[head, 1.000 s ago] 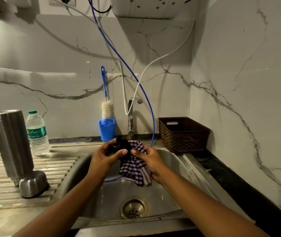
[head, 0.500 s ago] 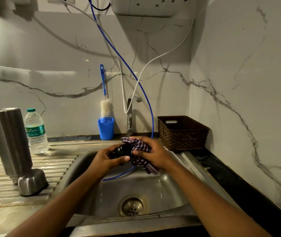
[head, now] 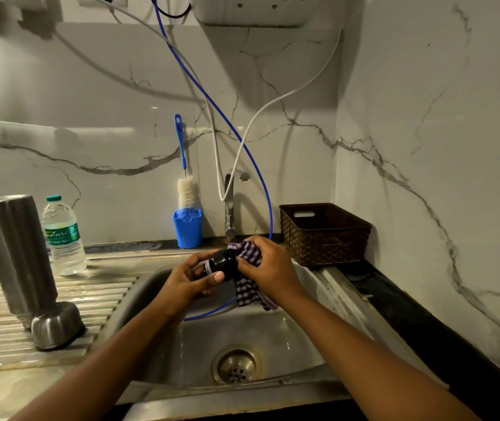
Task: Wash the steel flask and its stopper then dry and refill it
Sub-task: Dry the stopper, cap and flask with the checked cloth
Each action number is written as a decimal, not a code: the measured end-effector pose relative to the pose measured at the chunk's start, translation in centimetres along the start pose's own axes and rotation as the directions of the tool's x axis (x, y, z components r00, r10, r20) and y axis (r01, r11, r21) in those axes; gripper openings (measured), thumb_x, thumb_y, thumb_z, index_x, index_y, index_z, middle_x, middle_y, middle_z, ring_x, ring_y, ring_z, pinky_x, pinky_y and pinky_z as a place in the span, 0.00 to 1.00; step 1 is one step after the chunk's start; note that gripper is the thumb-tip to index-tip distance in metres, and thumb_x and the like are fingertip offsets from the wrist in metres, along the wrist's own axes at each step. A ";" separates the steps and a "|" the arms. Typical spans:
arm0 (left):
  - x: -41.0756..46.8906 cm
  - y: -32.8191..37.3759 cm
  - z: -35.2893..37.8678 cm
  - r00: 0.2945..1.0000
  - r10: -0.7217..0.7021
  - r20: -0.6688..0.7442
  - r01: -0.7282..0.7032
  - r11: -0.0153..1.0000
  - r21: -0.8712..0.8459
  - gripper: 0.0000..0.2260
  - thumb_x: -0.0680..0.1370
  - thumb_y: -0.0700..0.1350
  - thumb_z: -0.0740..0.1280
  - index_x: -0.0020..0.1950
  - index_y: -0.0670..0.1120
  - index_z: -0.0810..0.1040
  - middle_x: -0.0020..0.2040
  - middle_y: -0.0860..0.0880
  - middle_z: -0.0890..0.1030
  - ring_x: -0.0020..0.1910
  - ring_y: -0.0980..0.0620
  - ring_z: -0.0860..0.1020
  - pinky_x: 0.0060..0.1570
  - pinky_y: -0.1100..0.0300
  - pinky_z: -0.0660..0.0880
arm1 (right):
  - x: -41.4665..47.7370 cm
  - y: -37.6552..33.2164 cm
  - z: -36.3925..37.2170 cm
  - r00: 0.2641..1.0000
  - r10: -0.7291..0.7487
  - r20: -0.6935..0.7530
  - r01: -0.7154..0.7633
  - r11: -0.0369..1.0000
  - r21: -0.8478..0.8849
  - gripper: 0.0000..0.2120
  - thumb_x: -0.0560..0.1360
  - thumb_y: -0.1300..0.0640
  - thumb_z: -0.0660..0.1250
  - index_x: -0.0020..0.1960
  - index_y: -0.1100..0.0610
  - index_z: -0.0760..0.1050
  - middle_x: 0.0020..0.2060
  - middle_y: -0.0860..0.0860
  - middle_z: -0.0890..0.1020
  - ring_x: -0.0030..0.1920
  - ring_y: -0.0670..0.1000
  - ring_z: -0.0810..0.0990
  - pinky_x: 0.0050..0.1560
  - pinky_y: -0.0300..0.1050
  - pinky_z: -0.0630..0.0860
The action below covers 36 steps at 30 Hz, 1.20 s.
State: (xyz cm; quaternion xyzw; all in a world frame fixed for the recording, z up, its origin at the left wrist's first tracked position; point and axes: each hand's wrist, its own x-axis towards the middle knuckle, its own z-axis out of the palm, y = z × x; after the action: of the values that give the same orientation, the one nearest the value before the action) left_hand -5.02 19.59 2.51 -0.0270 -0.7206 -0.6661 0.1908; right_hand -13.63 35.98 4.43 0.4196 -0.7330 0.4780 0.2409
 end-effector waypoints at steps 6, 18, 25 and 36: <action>0.1 -0.2 -0.1 0.998 0.010 -0.066 -0.014 0.998 -0.059 0.41 0.48 0.60 0.82 0.58 0.47 0.77 0.51 0.47 0.84 0.50 0.50 0.83 0.39 0.62 0.79 | 0.0 0.7 -0.1 0.986 0.137 0.092 -0.148 0.981 0.128 0.13 0.72 0.56 0.72 0.55 0.57 0.77 0.46 0.49 0.81 0.48 0.46 0.79 0.48 0.31 0.73; 0.2 0.0 -0.8 0.998 -0.031 -0.046 0.032 0.999 0.017 0.43 0.46 0.63 0.80 0.57 0.49 0.78 0.51 0.49 0.84 0.50 0.51 0.83 0.45 0.58 0.81 | -0.2 0.1 -0.3 0.956 0.221 0.191 -0.234 0.971 0.050 0.15 0.73 0.57 0.71 0.58 0.56 0.76 0.45 0.45 0.78 0.46 0.41 0.76 0.43 0.24 0.70; 0.2 0.0 -0.4 0.994 0.011 -0.111 0.001 0.995 0.101 0.19 0.66 0.46 0.74 0.56 0.52 0.78 0.51 0.49 0.84 0.50 0.51 0.82 0.46 0.57 0.80 | -0.5 -0.4 1.0 0.995 0.095 -0.005 -0.095 0.989 -0.117 0.09 0.72 0.55 0.70 0.50 0.57 0.77 0.43 0.51 0.81 0.43 0.48 0.78 0.45 0.42 0.75; 0.0 -0.1 0.4 0.998 -0.044 -0.053 0.044 0.999 -0.014 0.17 0.69 0.44 0.70 0.58 0.50 0.78 0.51 0.49 0.84 0.51 0.53 0.82 0.43 0.59 0.80 | -0.4 0.4 0.3 0.985 0.166 -0.049 -0.168 0.985 -0.048 0.13 0.73 0.56 0.70 0.56 0.57 0.77 0.50 0.52 0.81 0.51 0.50 0.78 0.54 0.46 0.76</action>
State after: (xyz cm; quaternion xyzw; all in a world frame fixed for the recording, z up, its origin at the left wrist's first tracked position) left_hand -5.13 19.92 2.44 0.0056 -0.7114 -0.6751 0.1952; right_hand -13.74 35.96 3.83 0.3395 -0.7721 0.4868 0.2271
